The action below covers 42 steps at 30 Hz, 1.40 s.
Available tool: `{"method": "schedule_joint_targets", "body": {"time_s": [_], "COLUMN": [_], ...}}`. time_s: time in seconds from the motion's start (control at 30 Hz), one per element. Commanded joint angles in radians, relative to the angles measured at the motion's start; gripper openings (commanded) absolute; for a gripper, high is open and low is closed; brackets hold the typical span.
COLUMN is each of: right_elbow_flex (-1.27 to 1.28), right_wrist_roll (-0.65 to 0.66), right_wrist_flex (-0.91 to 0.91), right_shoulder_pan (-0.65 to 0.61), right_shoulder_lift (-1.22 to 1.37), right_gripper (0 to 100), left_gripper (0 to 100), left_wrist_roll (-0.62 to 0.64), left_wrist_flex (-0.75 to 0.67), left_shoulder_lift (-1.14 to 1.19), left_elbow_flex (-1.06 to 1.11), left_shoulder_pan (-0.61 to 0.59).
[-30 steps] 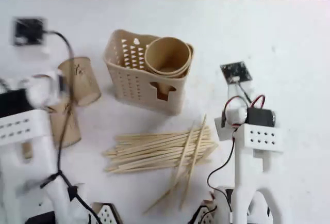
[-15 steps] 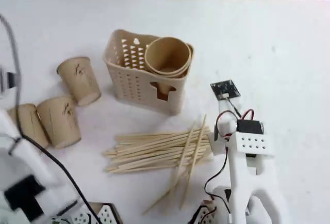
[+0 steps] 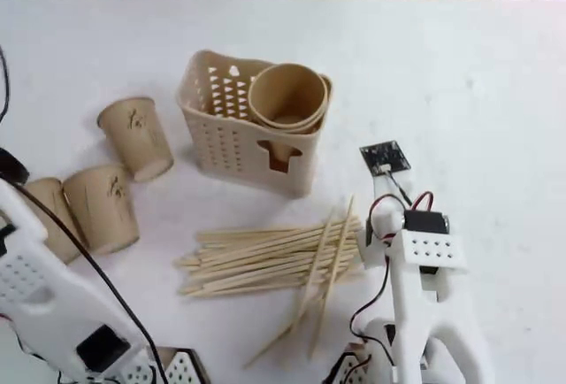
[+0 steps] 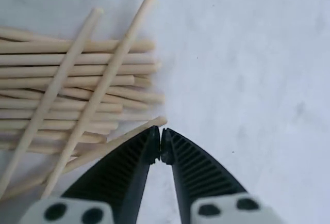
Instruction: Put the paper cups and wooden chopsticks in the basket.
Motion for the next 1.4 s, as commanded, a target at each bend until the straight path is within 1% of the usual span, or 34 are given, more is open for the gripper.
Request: {"method": "schedule_joint_targets", "body": {"time_s": [0.0, 0.1, 0.17, 0.43, 0.53, 0.67, 0.9, 0.97, 1.07, 1.2, 1.3, 1.37], "right_elbow_flex": [0.006, 0.006, 0.008, 0.009, 0.009, 0.009, 0.009, 0.009, 0.009, 0.011, 0.011, 0.015], "right_wrist_roll": [0.005, 0.005, 0.005, 0.002, 0.002, 0.002, 0.0, 0.0, 0.0, -0.002, -0.003, -0.003], "right_wrist_flex": [-0.047, -0.048, -0.048, -0.05, -0.05, -0.05, -0.05, -0.05, -0.05, -0.05, -0.05, -0.05], "right_shoulder_pan": [-0.002, -0.002, -0.002, -0.007, -0.007, -0.005, -0.007, -0.007, -0.007, -0.008, -0.008, -0.008], "right_shoulder_lift": [-0.013, -0.013, -0.013, -0.013, -0.013, -0.013, -0.013, -0.013, -0.013, -0.013, -0.019, -0.021], "right_gripper": [1.8, 1.8, 1.8, 1.8, 1.8, 1.8, 1.8, 1.8, 1.8, 1.8, 1.8, 1.7], "left_gripper": [28, 28, 28, 28, 24, 21, 6, 3, 2, 2, 2, 2], "left_wrist_roll": [-0.14, -0.172, -0.19, -0.198, -0.227, -0.232, -0.229, -0.226, -0.216, -0.126, -0.06, 0.006], "left_wrist_flex": [0.035, 0.035, 0.035, 0.035, 0.034, 0.034, 0.035, 0.035, 0.035, 0.034, 0.032, 0.032], "left_shoulder_lift": [0.056, 0.056, 0.056, 0.056, 0.058, 0.054, 0.028, -0.013, -0.102, -0.275, -0.449, -0.576], "left_elbow_flex": [-0.186, -0.153, -0.094, 0.129, 0.19, 0.256, 0.25, 0.242, 0.249, 0.242, 0.242, 0.242], "left_shoulder_pan": [0.025, 0.035, 0.05, 0.064, 0.064, 0.056, 0.018, 0.005, 0.002, 0.012, 0.05, 0.088]}}
